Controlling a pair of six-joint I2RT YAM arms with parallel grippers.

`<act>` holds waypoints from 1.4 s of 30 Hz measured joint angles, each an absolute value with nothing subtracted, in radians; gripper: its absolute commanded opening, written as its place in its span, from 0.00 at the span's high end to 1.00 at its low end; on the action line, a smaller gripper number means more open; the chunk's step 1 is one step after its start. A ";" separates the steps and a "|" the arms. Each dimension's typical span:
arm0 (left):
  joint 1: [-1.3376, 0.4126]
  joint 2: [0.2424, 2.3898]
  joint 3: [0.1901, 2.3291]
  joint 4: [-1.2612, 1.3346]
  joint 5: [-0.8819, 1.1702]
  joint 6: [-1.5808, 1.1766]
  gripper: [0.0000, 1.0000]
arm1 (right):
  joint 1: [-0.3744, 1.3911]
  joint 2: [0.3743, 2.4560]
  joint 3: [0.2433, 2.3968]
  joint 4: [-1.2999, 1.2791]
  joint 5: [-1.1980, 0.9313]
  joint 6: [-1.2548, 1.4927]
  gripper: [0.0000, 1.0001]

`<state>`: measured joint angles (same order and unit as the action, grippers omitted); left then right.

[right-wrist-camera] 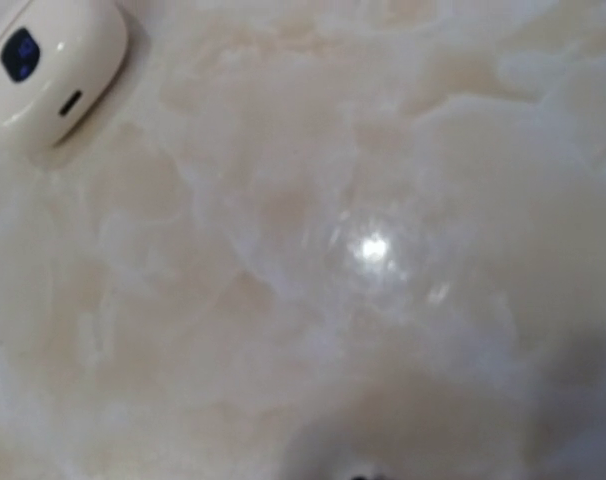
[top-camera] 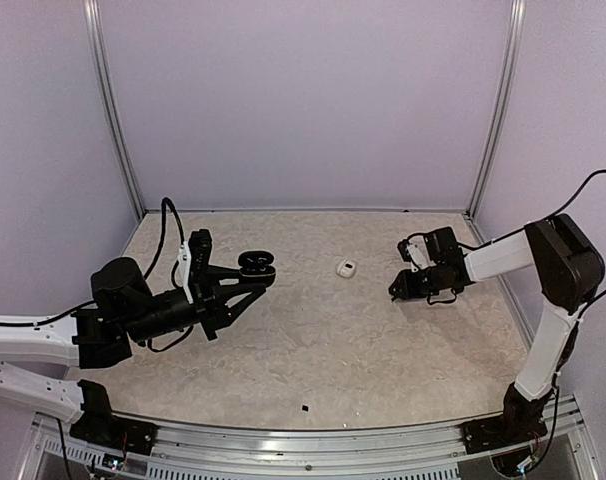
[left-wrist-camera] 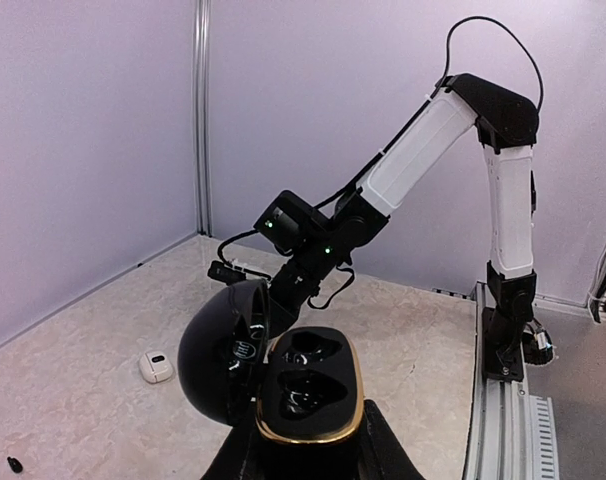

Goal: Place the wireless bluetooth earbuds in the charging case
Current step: Move the right earbud to the center of the board.

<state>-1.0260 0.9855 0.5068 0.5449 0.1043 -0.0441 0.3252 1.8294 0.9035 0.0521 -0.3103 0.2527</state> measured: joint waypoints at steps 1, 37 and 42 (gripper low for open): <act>-1.026 0.986 0.506 0.545 0.104 -0.044 0.90 | 0.326 1.836 0.912 0.052 -0.311 0.248 0.79; -1.026 0.983 0.506 0.537 0.110 -0.043 0.90 | 0.949 1.792 0.929 -0.150 -0.334 -0.128 0.79; -1.026 0.984 0.508 0.533 0.119 -0.041 0.90 | 1.018 1.779 0.941 -0.238 -0.286 -0.183 0.76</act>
